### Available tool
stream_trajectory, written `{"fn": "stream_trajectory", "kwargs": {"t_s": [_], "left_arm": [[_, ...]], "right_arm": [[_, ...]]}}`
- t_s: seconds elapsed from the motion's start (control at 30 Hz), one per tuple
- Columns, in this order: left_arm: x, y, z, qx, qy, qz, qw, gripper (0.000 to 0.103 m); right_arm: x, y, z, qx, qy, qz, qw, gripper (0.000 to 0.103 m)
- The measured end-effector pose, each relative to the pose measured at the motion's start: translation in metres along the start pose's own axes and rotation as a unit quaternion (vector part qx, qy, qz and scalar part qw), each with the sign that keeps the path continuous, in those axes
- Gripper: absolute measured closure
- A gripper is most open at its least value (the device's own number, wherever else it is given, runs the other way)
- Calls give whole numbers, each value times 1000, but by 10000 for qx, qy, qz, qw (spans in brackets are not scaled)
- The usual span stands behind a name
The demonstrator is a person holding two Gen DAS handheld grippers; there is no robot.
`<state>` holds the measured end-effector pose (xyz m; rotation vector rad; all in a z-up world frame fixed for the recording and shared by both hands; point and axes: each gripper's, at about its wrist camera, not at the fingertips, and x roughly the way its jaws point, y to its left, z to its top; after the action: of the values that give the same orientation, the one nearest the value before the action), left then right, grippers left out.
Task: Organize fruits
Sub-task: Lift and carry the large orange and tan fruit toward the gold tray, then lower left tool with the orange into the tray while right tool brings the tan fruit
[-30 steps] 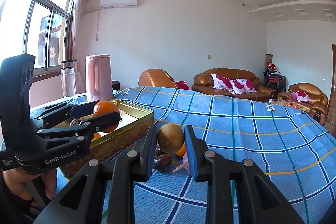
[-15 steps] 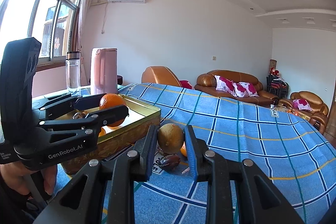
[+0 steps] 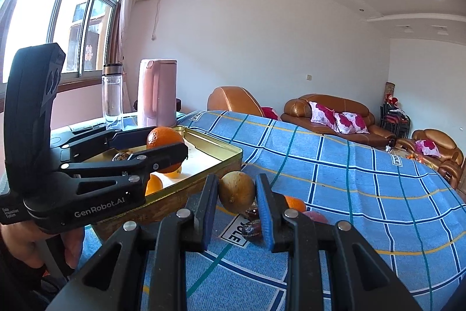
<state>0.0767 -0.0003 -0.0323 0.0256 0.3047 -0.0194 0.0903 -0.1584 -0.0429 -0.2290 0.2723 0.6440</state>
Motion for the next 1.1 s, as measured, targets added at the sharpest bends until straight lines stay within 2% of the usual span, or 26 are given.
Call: {"fn": "stream_trajectory", "kwargs": {"t_s": [0.3, 0.8, 1.1], "left_arm": [[3, 22, -2, -128, 270, 285, 9991, 56], [0, 62, -12, -377, 485, 598, 9963, 56], [-1, 91, -20, -484, 718, 919, 9920, 56]], "right_arm": [[15, 19, 13, -164, 46, 231, 9996, 75], [44, 59, 28, -424, 134, 581, 9973, 75], [63, 85, 29, -575, 319, 848, 9942, 75]]}}
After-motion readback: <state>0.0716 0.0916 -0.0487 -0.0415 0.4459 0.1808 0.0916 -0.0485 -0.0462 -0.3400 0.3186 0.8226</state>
